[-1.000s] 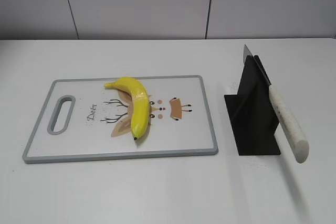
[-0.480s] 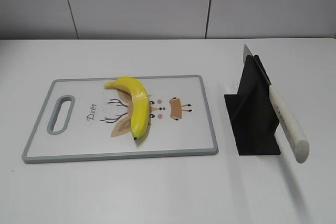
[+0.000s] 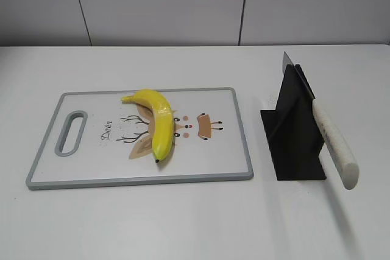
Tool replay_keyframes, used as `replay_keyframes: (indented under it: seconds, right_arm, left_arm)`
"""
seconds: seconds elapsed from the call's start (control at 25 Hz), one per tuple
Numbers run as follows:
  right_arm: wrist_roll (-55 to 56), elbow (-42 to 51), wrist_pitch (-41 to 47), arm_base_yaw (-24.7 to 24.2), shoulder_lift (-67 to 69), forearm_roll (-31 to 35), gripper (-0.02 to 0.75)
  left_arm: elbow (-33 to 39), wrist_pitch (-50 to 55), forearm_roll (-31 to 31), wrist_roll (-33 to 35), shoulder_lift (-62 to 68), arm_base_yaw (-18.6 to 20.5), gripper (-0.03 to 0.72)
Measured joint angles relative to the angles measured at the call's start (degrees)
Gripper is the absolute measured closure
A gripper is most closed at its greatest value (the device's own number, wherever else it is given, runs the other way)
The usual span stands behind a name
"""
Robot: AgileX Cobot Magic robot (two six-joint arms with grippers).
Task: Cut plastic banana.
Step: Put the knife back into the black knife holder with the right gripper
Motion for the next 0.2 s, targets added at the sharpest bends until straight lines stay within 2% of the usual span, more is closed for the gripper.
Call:
replay_keyframes:
  seconds: [0.2]
  right_arm:
    - [0.0, 0.0, 0.0, 0.0, 0.0, 0.0, 0.150]
  left_arm:
    - [0.0, 0.0, 0.0, 0.0, 0.0, 0.0, 0.119]
